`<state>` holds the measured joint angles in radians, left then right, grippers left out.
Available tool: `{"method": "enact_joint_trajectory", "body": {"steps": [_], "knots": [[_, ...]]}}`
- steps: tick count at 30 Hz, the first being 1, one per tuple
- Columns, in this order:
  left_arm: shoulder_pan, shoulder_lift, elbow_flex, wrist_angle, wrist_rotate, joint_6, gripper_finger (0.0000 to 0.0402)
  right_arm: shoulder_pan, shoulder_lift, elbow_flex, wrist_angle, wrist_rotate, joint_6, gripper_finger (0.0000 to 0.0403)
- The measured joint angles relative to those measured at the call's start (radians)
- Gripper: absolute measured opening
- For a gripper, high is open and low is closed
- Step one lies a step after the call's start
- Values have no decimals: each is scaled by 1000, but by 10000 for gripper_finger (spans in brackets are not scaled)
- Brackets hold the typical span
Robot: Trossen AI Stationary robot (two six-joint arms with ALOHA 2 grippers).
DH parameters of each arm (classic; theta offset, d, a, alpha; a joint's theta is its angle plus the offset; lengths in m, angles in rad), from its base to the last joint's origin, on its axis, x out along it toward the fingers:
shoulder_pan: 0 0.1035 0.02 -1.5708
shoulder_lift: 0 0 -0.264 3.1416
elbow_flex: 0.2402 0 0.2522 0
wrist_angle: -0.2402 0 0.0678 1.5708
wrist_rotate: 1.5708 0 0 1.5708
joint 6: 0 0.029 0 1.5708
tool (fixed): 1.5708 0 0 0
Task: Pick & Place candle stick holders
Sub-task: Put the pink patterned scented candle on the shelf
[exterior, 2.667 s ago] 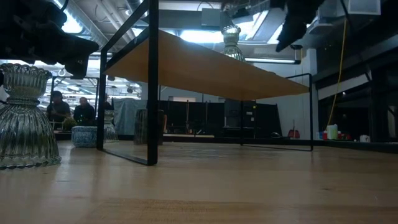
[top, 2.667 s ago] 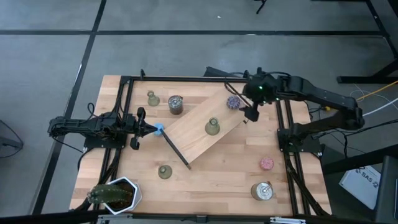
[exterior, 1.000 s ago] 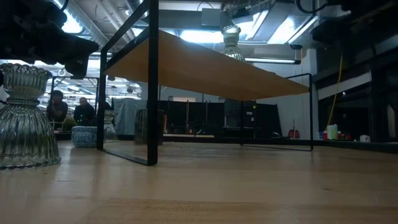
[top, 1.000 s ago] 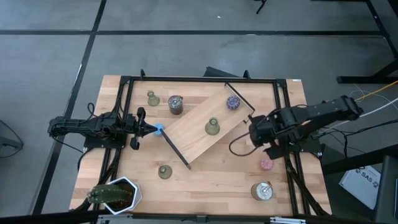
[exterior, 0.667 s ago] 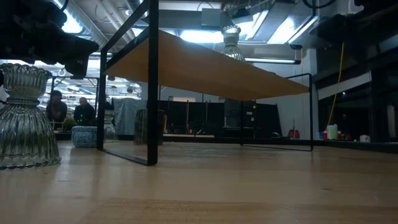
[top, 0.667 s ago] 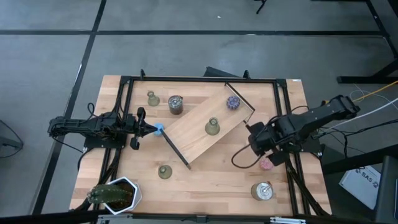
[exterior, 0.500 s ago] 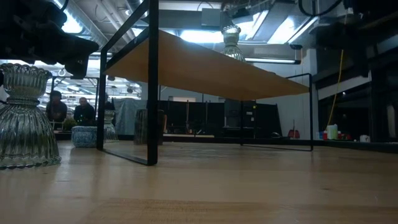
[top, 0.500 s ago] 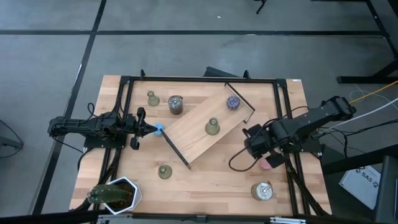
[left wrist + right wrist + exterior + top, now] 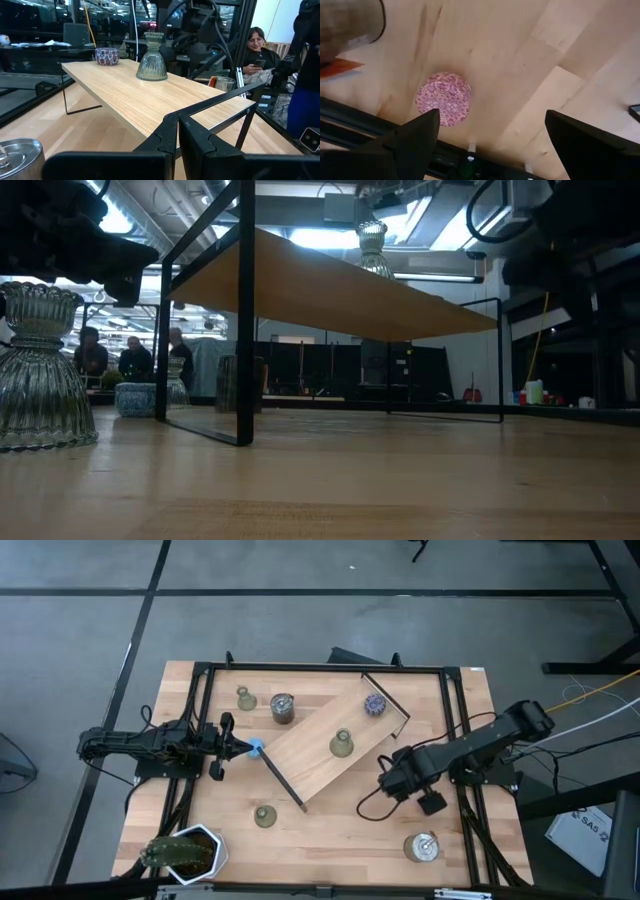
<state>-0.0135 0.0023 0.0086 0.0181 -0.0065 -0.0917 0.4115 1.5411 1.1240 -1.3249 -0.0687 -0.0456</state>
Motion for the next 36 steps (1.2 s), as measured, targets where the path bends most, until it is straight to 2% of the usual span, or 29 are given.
{"method": "enact_joint_trajectory", "body": {"steps": [7,14,20,29,36], "knots": [[0,0,0,0,0,0,11,21,-7,-31,47,-11,40,364],[0,0,0,0,0,0,11,56,-23,-108,52,-25,173,364],[0,0,0,0,0,0,12,48,-23,-169,54,-40,196,364],[0,0,0,0,0,0,11,48,-39,-171,56,-40,222,364],[0,0,0,0,0,0,11,72,-58,-171,56,-84,256,364]]}}
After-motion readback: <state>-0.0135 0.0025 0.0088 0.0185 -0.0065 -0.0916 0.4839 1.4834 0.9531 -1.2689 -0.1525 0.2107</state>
